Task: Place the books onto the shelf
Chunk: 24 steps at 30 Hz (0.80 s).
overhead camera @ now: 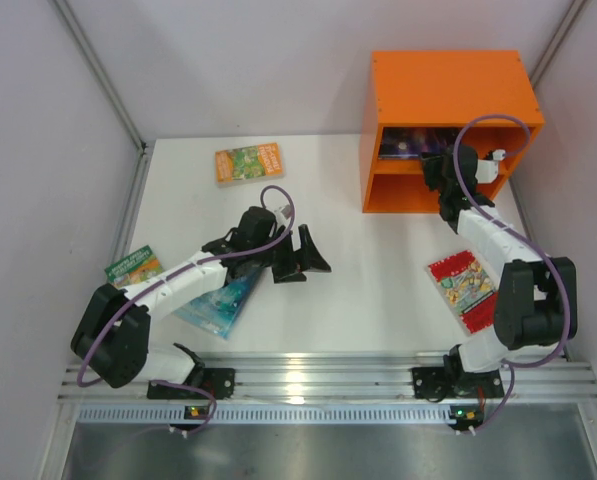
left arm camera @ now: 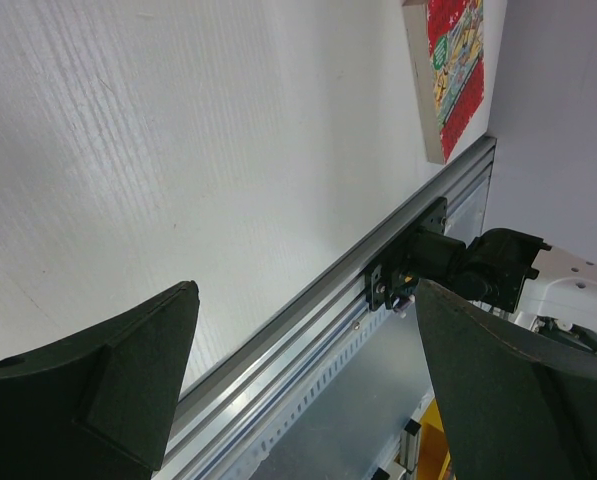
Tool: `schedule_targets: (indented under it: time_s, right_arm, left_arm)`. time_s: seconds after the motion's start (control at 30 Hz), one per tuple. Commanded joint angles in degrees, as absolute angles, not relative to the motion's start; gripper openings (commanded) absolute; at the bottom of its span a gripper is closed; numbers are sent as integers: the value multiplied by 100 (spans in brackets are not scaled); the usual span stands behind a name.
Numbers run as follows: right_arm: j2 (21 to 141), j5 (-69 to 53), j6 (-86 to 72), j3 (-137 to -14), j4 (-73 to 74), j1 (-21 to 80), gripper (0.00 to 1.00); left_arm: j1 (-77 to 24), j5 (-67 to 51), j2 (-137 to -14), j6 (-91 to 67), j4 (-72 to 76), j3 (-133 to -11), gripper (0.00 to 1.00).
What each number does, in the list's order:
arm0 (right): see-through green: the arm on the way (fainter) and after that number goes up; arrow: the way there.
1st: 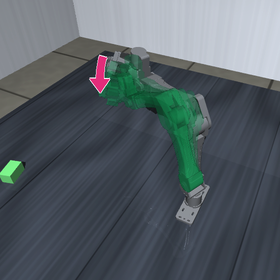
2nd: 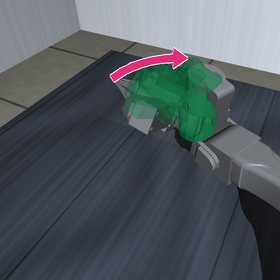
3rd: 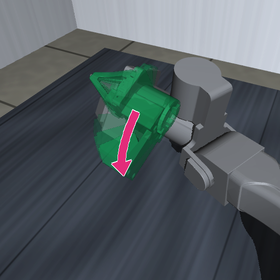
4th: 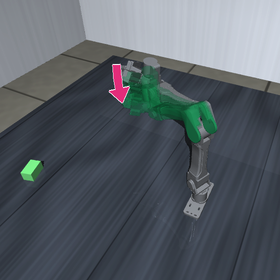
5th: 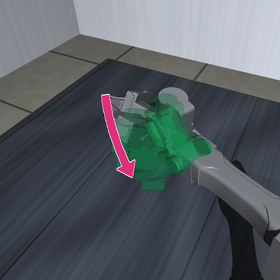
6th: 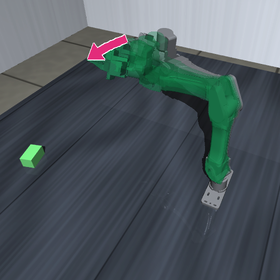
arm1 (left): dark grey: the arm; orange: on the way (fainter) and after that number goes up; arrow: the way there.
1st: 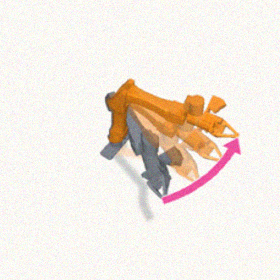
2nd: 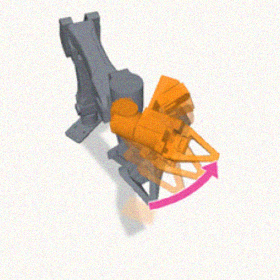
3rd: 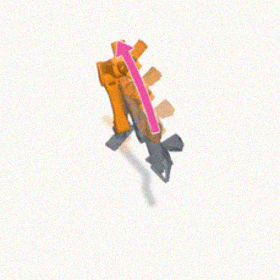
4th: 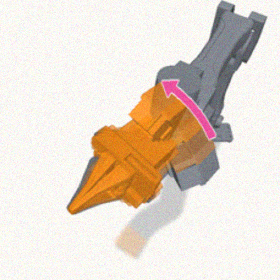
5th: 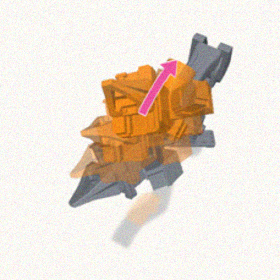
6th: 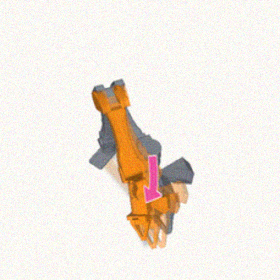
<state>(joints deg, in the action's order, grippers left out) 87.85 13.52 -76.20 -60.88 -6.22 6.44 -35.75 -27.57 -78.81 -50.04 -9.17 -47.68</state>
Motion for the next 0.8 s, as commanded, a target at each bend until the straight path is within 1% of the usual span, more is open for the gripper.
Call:
schedule_targets:
  time_s: [0.0, 0.1, 0.23, 0.3, 0.37, 0.4, 0.53, 0.63, 0.67, 0.73, 0.77]
  right_arm:
    - [9044, 1160, -7365, -6082, -106, 624, 21]
    - [9009, 1143, -7348, -6065, -114, 624, 21]
    - [8667, 1309, -7251, -5950, -18, 624, 28]
    - [8509, 1344, -7164, -5933, -18, 615, 29]
    - [8158, 1389, -7023, -5950, 219, 606, 32]
    - [8156, 1397, -6979, -5950, 263, 598, 32]
    - [7560, 1188, -6663, -5924, 771, 589, 39]
    - [6910, 907, -6514, -5276, 730, 764, 45]
    - [6743, 792, -6469, -4873, 677, 799, 47]
    - [6268, 293, -6337, -4502, 502, 870, 53]
    - [6136, 168, -6302, -4195, 466, 931, 56]
  left_arm:
    - [-3604, -2742, -7849, -4975, -809, -4966, 94]
    - [-3604, -2742, -7840, -4975, -809, -4975, 94]
    - [-3612, -2663, -7805, -4905, -966, -5071, 94]
    - [-3604, -2619, -7743, -4817, -1055, -5150, 94]
    - [-3604, -2454, -7603, -4651, -1133, -5255, 95]
    - [-3595, -2452, -7550, -4580, -1256, -5334, 95]
    - [-3577, -2005, -7287, -4272, -1906, -5800, 95]
    - [-3560, -1917, -6910, -4315, -2047, -5792, 95]
    - [-3551, -1864, -6804, -4333, -2065, -5757, 95]
    - [-3533, -1724, -6427, -4324, -2267, -5660, 95]
    - [-3525, -1462, -6303, -4289, -2381, -5643, 95]
